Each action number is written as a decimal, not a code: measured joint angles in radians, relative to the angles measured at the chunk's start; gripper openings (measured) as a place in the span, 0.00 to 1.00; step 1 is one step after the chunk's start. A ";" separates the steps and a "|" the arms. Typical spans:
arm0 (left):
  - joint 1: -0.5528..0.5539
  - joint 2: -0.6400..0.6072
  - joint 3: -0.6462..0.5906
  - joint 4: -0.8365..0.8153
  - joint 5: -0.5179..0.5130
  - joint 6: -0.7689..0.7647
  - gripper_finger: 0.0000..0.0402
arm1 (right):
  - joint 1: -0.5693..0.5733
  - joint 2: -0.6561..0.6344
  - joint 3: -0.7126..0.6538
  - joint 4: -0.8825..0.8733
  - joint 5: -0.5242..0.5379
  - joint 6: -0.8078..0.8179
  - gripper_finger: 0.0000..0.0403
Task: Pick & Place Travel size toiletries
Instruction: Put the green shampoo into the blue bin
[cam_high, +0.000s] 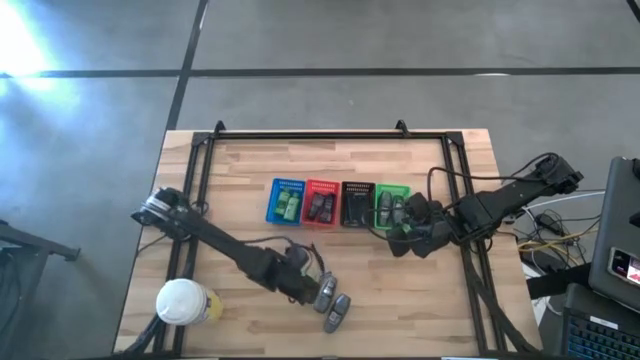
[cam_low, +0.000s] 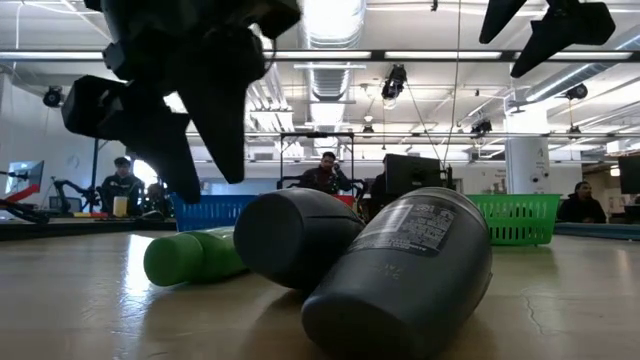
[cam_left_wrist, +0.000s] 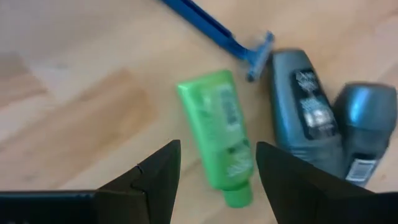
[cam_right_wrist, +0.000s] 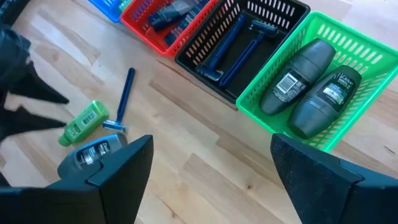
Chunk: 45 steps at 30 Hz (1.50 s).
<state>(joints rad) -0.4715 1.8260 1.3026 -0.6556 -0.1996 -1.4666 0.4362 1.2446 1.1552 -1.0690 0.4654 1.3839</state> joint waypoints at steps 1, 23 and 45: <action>-0.004 0.024 0.027 -0.006 0.001 0.005 0.53 | 0.000 0.000 -0.001 0.000 -0.002 0.000 0.80; -0.014 0.226 0.276 -0.244 0.002 0.026 0.83 | 0.011 0.000 -0.078 0.006 -0.073 0.023 0.87; -0.004 0.222 0.167 -0.130 0.010 0.013 0.78 | 0.011 0.000 -0.076 0.006 -0.054 0.004 0.74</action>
<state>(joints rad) -0.4755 2.0480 1.4700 -0.7852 -0.1901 -1.4535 0.4473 1.2449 1.0790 -1.0633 0.4114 1.3880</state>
